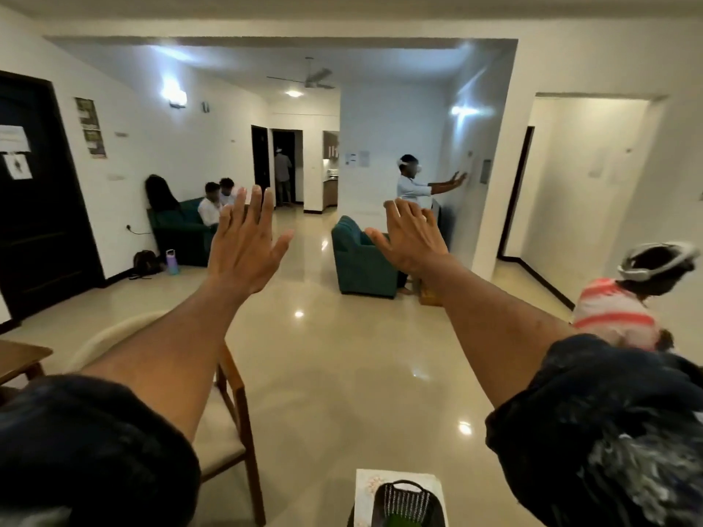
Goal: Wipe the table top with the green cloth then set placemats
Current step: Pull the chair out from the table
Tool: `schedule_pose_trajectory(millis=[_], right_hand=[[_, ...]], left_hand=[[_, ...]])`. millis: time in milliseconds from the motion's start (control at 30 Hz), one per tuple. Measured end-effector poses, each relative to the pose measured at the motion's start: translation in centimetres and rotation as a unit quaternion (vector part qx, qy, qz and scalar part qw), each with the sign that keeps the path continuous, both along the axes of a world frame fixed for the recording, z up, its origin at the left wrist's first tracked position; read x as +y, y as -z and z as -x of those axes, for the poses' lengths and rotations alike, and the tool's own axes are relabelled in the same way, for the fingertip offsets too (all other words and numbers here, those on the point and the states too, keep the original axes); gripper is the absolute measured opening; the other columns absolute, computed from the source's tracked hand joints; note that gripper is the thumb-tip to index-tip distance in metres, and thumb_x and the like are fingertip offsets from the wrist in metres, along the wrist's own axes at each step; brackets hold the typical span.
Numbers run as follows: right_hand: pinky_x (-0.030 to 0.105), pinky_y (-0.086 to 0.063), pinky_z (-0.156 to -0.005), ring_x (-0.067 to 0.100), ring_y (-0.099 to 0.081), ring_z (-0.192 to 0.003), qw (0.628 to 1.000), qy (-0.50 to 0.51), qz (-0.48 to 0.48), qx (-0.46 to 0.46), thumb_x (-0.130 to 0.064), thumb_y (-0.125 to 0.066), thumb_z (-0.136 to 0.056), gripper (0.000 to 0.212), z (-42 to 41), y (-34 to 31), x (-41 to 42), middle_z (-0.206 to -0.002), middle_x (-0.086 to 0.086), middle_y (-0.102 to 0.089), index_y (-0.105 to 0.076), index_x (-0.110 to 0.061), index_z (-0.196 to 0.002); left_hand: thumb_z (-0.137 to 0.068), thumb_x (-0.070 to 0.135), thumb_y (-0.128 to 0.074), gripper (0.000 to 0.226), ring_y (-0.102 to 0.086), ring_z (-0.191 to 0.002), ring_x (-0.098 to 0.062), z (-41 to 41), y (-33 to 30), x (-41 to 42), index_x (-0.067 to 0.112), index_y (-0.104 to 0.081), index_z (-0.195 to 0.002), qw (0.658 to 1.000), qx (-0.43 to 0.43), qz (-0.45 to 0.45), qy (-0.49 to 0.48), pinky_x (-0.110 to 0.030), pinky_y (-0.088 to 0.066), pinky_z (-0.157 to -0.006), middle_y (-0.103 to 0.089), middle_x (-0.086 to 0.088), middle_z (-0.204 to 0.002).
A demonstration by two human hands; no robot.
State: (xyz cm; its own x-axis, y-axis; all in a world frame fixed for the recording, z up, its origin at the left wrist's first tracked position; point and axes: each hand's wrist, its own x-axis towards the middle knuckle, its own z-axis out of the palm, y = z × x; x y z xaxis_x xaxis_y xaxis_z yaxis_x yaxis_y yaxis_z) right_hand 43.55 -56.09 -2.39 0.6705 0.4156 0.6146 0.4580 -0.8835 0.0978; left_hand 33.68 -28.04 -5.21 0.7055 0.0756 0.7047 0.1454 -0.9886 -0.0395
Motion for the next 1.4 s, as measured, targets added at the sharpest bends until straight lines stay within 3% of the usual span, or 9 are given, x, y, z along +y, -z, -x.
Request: schedule_pose_trajectory(millis=[167, 500, 667, 1033, 1400], right_hand=[[0.053, -0.042, -0.108, 0.035, -0.053, -0.125, 1.0, 0.023, -0.016, 0.003, -0.065, -0.032, -0.104, 0.064, -1.2, 2.1, -6.7, -0.135, 0.015, -0.055, -0.046, -0.011, -0.135], [0.052, -0.04, -0.108, 0.036, -0.052, -0.13, 0.997, 0.04, -0.016, 0.057, -0.063, -0.033, -0.104, 0.066, -3.9, 8.5, -22.5, -0.141, 0.016, -0.054, -0.043, -0.012, -0.142], [0.052, -0.037, -0.111, 0.036, -0.048, -0.135, 0.997, 0.033, -0.009, 0.072, -0.062, -0.035, -0.105, 0.067, -3.9, 11.6, -29.3, -0.146, 0.016, -0.052, -0.04, -0.01, -0.148], [0.052, -0.037, -0.114, 0.035, -0.047, -0.138, 0.982, 0.045, -0.02, 0.182, -0.059, -0.035, -0.107, 0.066, -5.3, 23.6, -36.8, -0.148, 0.016, -0.05, -0.042, -0.007, -0.147], [0.049, -0.037, -0.111, 0.034, -0.048, -0.137, 0.962, 0.046, 0.011, 0.268, -0.057, -0.036, -0.108, 0.065, -13.8, 35.7, -38.9, -0.146, 0.014, -0.053, -0.044, -0.007, -0.147]], left_hand=[[-0.108, 0.06, -0.023, 0.079, 0.002, -0.163, -0.029, -2.7, 1.2, -6.1, 0.013, 0.0, -0.168, 0.999, 0.013, 0.013, 0.036, -0.049, -0.003, -0.131, -0.002, -0.012, -0.176], [-0.107, 0.06, -0.02, 0.079, -0.009, -0.162, -0.034, -6.8, 6.7, -20.8, 0.009, -0.008, -0.166, 0.997, 0.053, 0.003, 0.062, -0.053, -0.014, -0.13, -0.012, -0.018, -0.174], [-0.109, 0.059, -0.021, 0.078, -0.007, -0.162, -0.033, -9.4, 10.3, -28.1, 0.009, -0.005, -0.167, 0.994, 0.081, 0.002, 0.079, -0.051, -0.01, -0.13, -0.01, -0.017, -0.174], [-0.109, 0.059, -0.02, 0.078, -0.011, -0.162, -0.035, -12.0, 21.5, -36.8, 0.008, -0.009, -0.167, 0.98, 0.184, 0.007, 0.078, -0.05, -0.014, -0.129, -0.013, -0.016, -0.174], [-0.107, 0.058, -0.022, 0.077, -0.016, -0.161, -0.033, -19.3, 35.1, -39.9, 0.007, -0.017, -0.165, 0.962, 0.261, 0.057, 0.059, -0.049, -0.018, -0.128, -0.023, -0.017, -0.172]])
